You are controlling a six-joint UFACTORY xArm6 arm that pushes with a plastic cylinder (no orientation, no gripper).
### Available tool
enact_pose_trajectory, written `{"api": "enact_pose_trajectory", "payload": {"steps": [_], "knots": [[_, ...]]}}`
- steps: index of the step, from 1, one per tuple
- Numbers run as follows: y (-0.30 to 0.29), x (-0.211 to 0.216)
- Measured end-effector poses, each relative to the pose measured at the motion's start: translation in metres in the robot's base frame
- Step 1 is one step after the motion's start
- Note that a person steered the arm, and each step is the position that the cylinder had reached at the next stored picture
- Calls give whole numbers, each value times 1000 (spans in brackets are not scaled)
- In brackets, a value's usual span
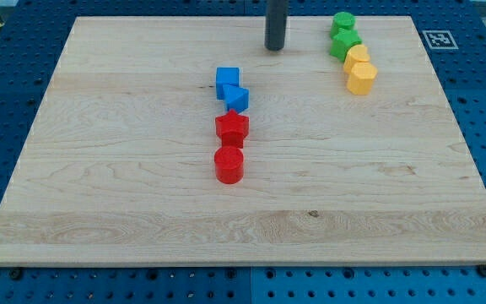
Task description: Slightly push the green star into the yellow heart
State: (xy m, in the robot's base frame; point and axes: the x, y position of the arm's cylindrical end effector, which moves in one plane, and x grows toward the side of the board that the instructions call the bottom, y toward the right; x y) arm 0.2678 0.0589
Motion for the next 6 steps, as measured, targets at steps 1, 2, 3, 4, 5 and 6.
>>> {"api": "enact_pose_trajectory", "payload": {"steps": [1,2,3,4,5,6], "knots": [[32,0],[39,0],[40,0],[49,0],[59,0],[65,0]]}}
